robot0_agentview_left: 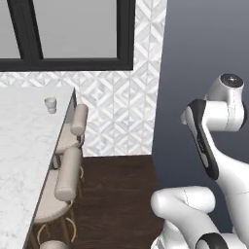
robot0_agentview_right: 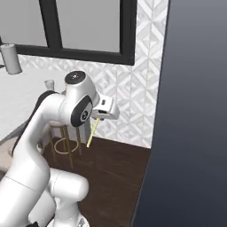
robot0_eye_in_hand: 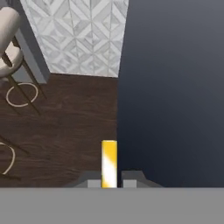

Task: Take a straw from the drawer in front and place it inside the glass cup on the dining counter.

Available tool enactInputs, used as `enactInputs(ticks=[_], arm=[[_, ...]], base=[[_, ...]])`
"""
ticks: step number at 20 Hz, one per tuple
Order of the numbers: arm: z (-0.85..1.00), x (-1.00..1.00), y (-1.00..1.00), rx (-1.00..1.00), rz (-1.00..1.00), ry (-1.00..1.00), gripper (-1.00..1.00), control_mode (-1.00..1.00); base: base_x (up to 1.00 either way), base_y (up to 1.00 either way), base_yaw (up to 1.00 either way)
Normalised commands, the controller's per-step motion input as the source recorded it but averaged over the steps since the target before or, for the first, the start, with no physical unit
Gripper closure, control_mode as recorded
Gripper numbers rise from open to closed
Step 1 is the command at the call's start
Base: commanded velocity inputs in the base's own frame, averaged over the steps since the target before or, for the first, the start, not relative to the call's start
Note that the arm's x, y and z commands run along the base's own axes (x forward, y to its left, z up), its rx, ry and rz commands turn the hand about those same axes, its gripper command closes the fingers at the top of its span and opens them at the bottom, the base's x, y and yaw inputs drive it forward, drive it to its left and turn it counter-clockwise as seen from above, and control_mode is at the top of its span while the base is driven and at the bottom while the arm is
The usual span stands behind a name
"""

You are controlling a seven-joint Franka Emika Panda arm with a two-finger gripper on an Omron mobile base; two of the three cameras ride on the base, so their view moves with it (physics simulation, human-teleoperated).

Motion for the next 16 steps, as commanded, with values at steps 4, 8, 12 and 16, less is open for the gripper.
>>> enactInputs(ticks=[4, 8, 12, 16], arm=[[0.0, 0.0, 0.0, 0.0, 0.0, 0.0, 1.0, 1.0], [0.0, 0.0, 0.0, 0.0, 0.0, 0.0, 1.0, 1.0], [0.0, 0.0, 0.0, 0.0, 0.0, 0.0, 1.0, 1.0], [0.0, 0.0, 0.0, 0.0, 0.0, 0.0, 1.0, 1.0]], base=[[1.0, -0.04, 0.5], [1.0, -0.31, 0.55], [0.93, -0.43, 0.58], [0.33, -0.53, 0.65]])
